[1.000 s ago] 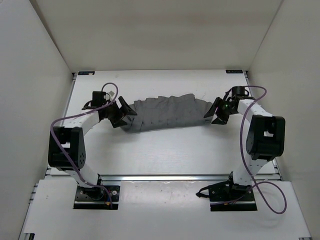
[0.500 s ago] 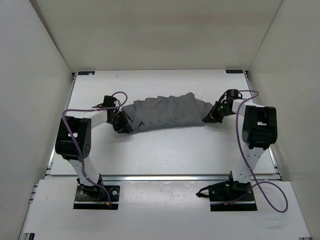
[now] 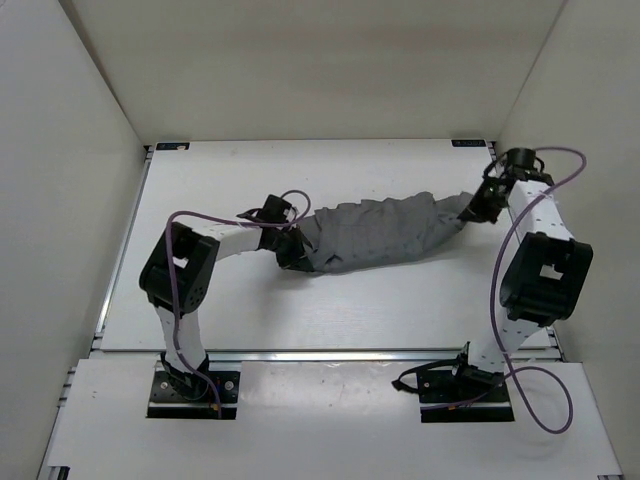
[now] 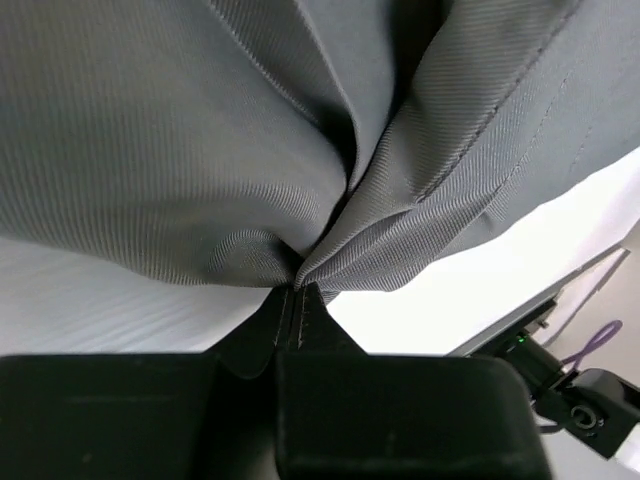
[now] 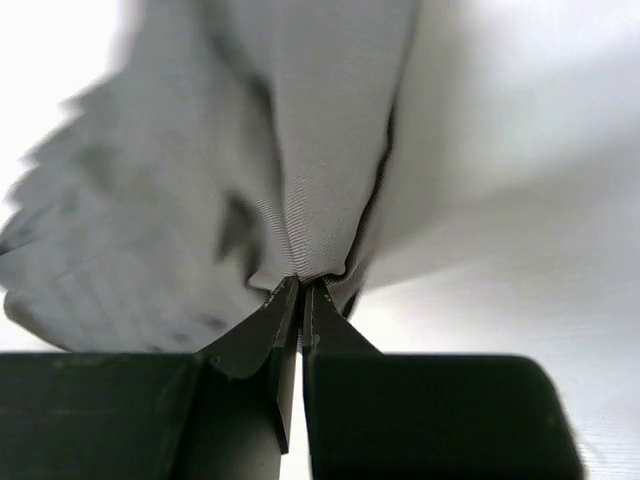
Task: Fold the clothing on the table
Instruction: Fold the skirt
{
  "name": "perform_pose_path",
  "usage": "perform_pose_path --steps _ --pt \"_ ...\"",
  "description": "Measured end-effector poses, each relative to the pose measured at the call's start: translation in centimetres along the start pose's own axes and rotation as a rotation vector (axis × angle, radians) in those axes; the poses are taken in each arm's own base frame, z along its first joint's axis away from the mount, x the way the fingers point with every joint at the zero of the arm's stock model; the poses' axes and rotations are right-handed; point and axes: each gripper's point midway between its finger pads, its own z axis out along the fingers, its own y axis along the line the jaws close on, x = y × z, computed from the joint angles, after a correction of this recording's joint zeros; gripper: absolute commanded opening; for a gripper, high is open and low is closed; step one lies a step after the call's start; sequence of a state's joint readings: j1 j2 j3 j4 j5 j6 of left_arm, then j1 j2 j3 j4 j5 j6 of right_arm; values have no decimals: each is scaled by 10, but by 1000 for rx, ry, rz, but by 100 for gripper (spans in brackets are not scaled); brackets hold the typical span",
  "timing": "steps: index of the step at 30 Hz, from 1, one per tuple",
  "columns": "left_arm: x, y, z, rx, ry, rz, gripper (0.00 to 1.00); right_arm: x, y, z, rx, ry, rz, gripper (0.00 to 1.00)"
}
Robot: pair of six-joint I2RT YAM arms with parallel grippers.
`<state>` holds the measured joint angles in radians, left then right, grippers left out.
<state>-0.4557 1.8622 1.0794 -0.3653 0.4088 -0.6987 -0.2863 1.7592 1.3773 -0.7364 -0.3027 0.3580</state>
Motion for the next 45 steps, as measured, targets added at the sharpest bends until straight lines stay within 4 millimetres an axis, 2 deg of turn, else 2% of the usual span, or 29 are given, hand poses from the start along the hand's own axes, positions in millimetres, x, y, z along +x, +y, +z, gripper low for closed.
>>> perform_pose_path --steps 1,3,5,6,7,8,9,11,12,14,18,21,22,23,24,25,27,30,32,33,35,36,39,41,42,44,45 --pt "2 -7 6 8 6 3 0 -7 15 -9 0 -36 -42 0" --pt "3 -12 15 18 16 -8 0 -6 62 -25 -24 -93 -155 0" --pt "3 -15 18 34 24 -35 0 20 127 -35 -107 -121 -300 0" --pt "2 -15 18 36 21 -43 0 40 160 -37 -162 -120 -373 0" --pt "0 -16 18 39 16 -51 0 71 196 -39 -233 -107 -453 0" --pt "-1 -15 18 40 12 -60 0 97 220 -39 -294 -92 -511 0" --pt "-2 -14 18 43 9 -69 0 130 244 -39 -366 -55 -571 0" --pt "-3 -13 18 50 6 -85 0 185 268 -32 -451 29 -641 0" --pt "-4 -13 18 55 5 -91 0 207 272 -25 -473 75 -659 0" --pt "-4 -12 17 61 3 -97 0 234 273 -2 -478 157 -664 0" --pt "-4 -8 14 64 -5 -105 3 265 254 55 -409 288 -653 0" --pt "-2 -5 12 68 -9 -113 6 287 236 86 -349 372 -650 1" --pt "-1 -4 11 70 -10 -113 11 293 234 91 -343 388 -650 0" --pt "1 -3 10 70 -11 -114 41 296 235 92 -344 396 -654 0" --pt "2 -1 8 71 -16 -113 96 297 238 91 -345 394 -659 0" --pt "5 -4 3 97 -5 -134 99 296 240 91 -333 382 -671 0" --pt "2 -13 -18 150 -39 -141 98 293 239 92 -311 365 -675 0" --pt "-6 -11 -47 195 -140 -168 98 293 239 93 -299 354 -669 0" --pt "-8 -5 -66 212 -196 -202 98 291 240 92 -293 346 -665 15" --pt "-11 -2 -78 222 -231 -225 99 291 241 91 -292 342 -662 19" --pt "-24 2 -103 245 -321 -259 99 289 244 83 -297 332 -665 33" --pt "-32 4 -116 256 -369 -271 99 286 245 78 -297 323 -668 36" --pt "-54 9 -155 289 -504 -294 98 271 261 47 -317 277 -671 45" --pt "-61 14 -171 299 -560 -302 98 254 280 17 -353 219 -674 56" --pt "-64 16 -176 300 -578 -306 99 244 288 0 -372 182 -675 56" --pt "-65 22 -178 296 -589 -317 99 227 297 -37 -416 107 -677 67" --pt "-64 25 -176 291 -585 -322 99 221 296 -54 -424 77 -676 67"
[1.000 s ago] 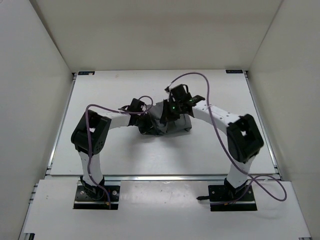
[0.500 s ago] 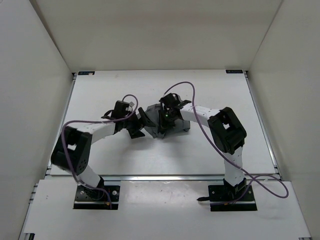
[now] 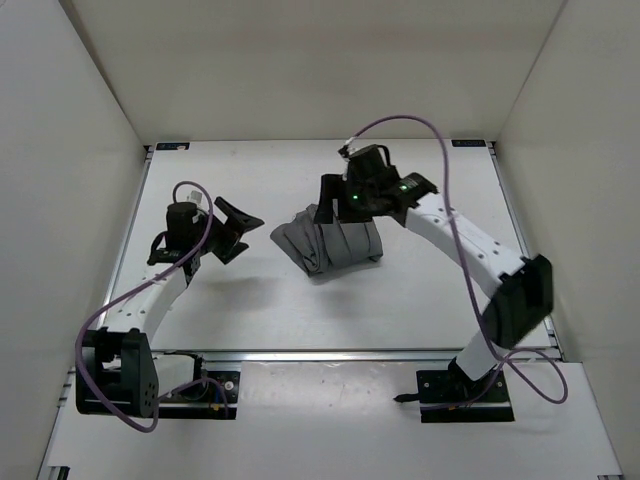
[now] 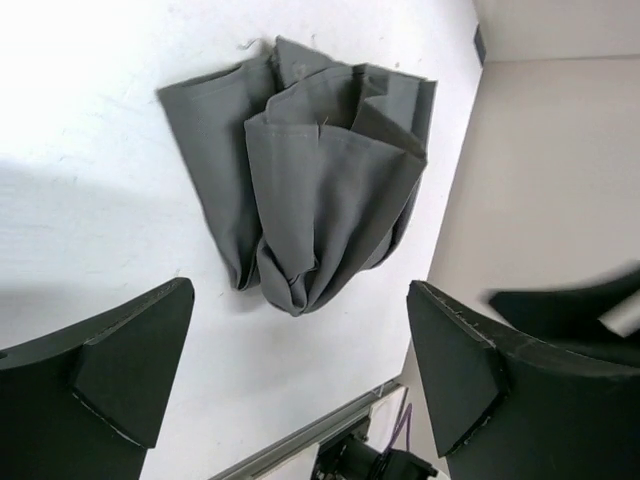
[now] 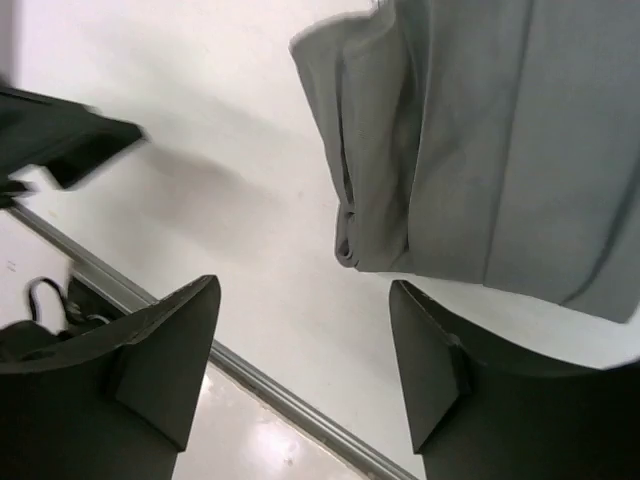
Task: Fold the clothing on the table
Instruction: Fold the skirt
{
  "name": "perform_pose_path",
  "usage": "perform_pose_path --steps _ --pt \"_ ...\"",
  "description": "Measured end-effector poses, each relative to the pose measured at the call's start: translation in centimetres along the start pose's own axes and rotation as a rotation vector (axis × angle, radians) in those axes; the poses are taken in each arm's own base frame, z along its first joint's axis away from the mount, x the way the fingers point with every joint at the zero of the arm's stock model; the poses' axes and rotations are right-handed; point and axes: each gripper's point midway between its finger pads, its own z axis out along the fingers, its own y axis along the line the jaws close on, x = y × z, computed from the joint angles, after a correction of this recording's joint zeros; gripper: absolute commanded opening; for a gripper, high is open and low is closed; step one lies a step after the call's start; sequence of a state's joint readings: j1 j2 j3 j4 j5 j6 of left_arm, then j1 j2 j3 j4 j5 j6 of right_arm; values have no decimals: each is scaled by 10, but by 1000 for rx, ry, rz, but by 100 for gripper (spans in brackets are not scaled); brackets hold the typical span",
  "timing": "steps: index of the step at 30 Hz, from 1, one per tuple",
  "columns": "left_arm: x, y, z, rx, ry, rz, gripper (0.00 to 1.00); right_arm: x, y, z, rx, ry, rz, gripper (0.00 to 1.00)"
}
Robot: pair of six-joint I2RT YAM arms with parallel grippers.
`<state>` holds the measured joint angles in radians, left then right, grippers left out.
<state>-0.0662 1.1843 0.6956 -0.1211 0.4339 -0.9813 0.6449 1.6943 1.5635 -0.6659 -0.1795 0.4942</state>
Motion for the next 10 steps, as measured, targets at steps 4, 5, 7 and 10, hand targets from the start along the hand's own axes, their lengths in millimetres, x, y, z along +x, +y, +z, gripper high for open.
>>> perform_pose_path --steps 4,5,7,10 --pt "9 12 1 -39 27 -3 99 6 -3 -53 -2 -92 -6 69" --pt "11 14 1 -48 32 5 99 17 -9 -59 12 -92 1 69" --pt "13 15 1 -65 36 24 99 48 -23 -61 50 -54 9 69" --pt "11 11 -1 -70 39 57 99 106 -43 -47 117 71 11 69"
